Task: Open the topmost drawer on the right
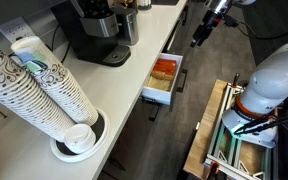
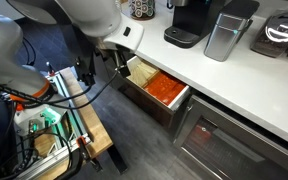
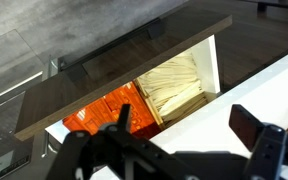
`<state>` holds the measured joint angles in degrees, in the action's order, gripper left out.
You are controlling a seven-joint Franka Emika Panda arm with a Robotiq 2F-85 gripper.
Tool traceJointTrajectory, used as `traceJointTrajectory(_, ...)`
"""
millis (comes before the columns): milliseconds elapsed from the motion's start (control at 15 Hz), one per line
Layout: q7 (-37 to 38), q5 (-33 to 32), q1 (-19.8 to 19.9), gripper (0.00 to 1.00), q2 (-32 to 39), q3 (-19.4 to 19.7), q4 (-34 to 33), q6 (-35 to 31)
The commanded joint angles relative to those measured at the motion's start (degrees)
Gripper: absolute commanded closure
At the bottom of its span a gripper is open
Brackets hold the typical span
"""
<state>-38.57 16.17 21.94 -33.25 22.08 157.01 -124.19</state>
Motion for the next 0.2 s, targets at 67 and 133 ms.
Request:
traceJointTrajectory(67, 1.5, -1.7, -2.0, 0.0, -1.5, 1.9, 0.0, 0.3)
traceJointTrajectory(133, 1.5, -1.7, -2.0, 0.0, -1.7, 1.9, 0.0, 0.3)
